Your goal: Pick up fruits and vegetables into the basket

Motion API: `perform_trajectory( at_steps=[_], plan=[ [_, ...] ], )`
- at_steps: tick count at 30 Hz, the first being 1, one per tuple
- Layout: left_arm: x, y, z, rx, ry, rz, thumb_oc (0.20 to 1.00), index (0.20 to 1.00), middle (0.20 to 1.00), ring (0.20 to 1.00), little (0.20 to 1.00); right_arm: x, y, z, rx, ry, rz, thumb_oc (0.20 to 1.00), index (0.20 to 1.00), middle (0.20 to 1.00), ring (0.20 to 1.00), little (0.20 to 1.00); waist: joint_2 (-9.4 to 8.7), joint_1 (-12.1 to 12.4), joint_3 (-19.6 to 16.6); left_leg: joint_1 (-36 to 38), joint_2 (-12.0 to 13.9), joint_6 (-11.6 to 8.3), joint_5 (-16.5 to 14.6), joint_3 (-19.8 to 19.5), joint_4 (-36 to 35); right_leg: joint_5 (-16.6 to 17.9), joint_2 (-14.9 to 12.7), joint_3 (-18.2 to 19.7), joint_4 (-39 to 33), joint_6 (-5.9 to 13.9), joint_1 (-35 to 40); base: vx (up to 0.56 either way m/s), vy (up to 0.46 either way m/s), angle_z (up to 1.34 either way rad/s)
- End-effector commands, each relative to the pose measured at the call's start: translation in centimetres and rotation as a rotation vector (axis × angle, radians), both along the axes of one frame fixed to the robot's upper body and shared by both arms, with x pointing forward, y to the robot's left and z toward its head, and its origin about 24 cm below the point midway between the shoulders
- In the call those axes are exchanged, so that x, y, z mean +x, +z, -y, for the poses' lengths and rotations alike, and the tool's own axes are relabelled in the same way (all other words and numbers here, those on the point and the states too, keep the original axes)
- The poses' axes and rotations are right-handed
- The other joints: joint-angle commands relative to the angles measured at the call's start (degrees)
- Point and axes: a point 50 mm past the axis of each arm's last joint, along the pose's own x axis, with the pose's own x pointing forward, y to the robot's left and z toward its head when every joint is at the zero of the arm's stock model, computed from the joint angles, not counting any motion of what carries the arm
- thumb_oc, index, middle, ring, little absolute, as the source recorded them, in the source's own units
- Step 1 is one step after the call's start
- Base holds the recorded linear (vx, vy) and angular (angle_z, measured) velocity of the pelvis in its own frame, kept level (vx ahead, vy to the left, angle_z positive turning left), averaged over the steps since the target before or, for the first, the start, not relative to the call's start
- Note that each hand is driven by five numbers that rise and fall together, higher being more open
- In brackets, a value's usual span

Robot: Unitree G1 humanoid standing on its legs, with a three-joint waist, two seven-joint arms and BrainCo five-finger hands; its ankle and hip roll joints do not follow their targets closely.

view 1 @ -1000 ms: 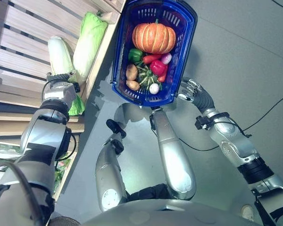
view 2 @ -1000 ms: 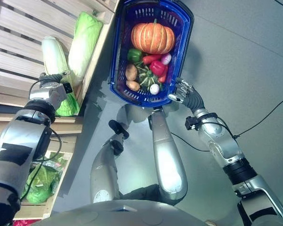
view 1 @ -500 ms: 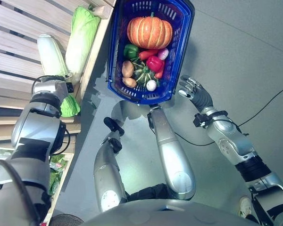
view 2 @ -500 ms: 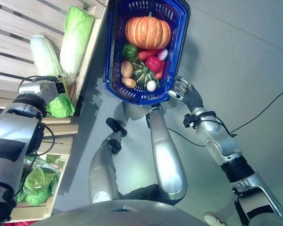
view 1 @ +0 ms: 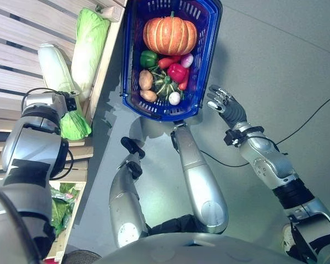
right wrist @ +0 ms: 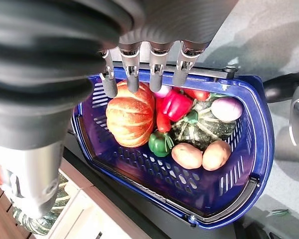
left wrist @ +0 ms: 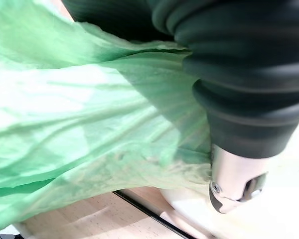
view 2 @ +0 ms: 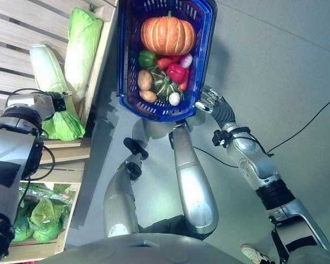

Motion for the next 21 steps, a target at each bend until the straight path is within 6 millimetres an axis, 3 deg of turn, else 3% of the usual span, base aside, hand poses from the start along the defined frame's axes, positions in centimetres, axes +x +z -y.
perform_trajectory(
  at_steps=[1, 11, 16, 21],
  plan=[
    [-1.6, -7.5, 4.2, -0.131, -0.059, -0.182, 0.2, 0.2, 0.2, 0.2, 0.2, -0.5, -0.5, -0.9, 0.064, 0.027, 0.01, 1.0, 1.0, 1.0, 1.0, 1.0, -2.47, -1.8, -1.1, -4.9, -1.3, 2.04, -3.5, -0.2, 7.0, -2.0, 0.6, -0.8, -0.8, 1.7, -0.4, 0.0, 0.038, 0.0],
    [-1.1, -7.0, 3.5, -0.08, 0.061, 0.026, 0.2, 0.2, 0.2, 0.2, 0.2, -1.0, 0.1, -1.1, 0.048, 0.043, 0.078, 1.0, 1.0, 1.0, 1.0, 1.0, -1.89, -1.0, -1.1, -0.7, -1.7, 1.75, -2.2, -1.1, 5.7, -2.7, 0.1, -0.9, -1.5, 1.31, 3.6, -0.01, 0.054, 0.01],
    [-0.3, -5.4, 3.0, 0.0, 0.096, 0.252, 0.2, 0.2, 0.2, 0.2, 0.2, -1.6, 1.4, -1.2, -0.002, 0.057, 0.179, 1.0, 1.0, 1.0, 1.0, 1.0, -1.29, 0.0, -1.1, 3.8, -2.3, 1.77, -2.0, -1.7, 4.4, -3.0, -1.1, -1.5, -2.8, 1.61, 8.0, 0.0, 0.066, 0.1],
    [-0.6, -5.2, 3.1, 0.053, 0.099, 0.373, 0.2, 0.2, 0.2, 0.2, 0.2, -2.1, 2.8, -1.5, -0.028, 0.079, 0.274, 1.0, 1.0, 1.0, 1.0, 1.0, -0.83, 1.5, -1.1, 8.5, -3.0, 1.91, -2.0, -2.6, 3.0, -3.2, -1.9, -2.7, -4.4, 1.95, 13.2, 0.0, 0.04, 0.11]
  ],
)
